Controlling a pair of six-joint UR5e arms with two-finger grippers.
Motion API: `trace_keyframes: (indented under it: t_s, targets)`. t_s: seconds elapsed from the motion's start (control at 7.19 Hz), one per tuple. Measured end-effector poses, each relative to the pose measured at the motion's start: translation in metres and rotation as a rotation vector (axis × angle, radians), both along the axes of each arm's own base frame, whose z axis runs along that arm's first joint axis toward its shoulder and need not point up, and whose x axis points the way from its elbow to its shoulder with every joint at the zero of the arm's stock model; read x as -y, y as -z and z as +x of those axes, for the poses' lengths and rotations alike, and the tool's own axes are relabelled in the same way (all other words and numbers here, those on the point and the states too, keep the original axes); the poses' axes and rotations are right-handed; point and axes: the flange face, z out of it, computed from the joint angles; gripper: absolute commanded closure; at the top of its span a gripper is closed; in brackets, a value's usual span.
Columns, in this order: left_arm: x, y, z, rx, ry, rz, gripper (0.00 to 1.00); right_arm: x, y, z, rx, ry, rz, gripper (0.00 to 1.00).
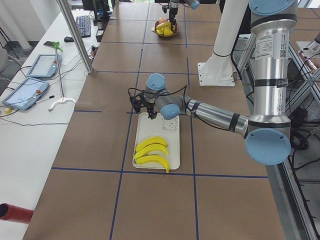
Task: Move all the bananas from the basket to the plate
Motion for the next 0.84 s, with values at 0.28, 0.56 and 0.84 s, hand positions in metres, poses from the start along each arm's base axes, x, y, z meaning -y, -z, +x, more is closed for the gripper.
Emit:
trace_keyframes:
  t_s: [0.28, 0.56, 0.84]
  targets:
    - [0.0, 0.006, 0.005, -0.006, -0.009, 0.011, 0.0, 0.008, 0.032, 0.024, 0.077, -0.027, 0.005, 0.98]
    - [0.002, 0.022, 0.017, -0.028, -0.028, 0.044, 0.0, 0.021, 0.064, 0.038, 0.183, -0.02, -0.001, 0.97]
    - [0.008, 0.063, 0.041, -0.076, -0.06, 0.111, 0.0, 0.045, 0.093, 0.021, 0.256, -0.022, 0.009, 0.95]
